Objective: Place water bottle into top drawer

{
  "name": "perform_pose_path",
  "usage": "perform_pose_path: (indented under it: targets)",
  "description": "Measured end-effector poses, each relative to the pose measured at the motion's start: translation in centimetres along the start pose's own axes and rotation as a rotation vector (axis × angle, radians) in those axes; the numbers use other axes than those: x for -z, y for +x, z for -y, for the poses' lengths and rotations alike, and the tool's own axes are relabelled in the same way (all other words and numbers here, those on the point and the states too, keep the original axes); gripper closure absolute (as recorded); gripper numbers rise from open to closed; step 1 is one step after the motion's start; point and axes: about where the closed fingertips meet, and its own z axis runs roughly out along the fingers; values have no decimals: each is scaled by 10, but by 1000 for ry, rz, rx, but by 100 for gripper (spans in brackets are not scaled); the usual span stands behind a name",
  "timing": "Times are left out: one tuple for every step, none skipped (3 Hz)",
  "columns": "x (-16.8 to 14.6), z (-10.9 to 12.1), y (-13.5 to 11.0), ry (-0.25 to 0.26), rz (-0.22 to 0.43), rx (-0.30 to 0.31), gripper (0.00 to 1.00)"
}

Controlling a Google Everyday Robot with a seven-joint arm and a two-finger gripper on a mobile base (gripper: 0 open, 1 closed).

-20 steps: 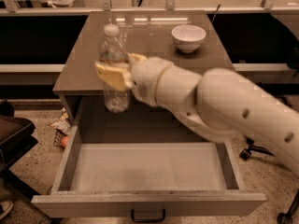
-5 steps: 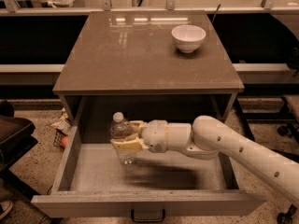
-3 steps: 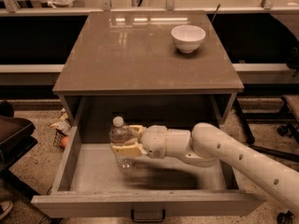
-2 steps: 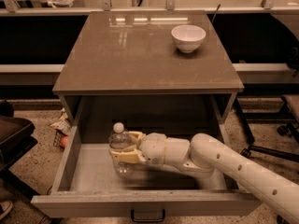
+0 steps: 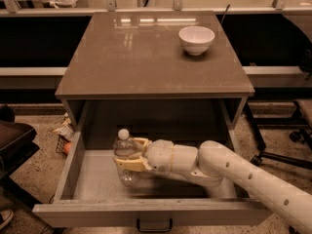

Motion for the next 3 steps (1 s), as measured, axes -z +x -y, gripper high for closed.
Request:
perform_pose_path:
  targets:
    - [-1, -1, 0, -3, 0, 1, 62]
    - [-3, -2, -1, -8, 1, 1, 31]
    - [-5, -4, -2, -13, 1, 2, 0]
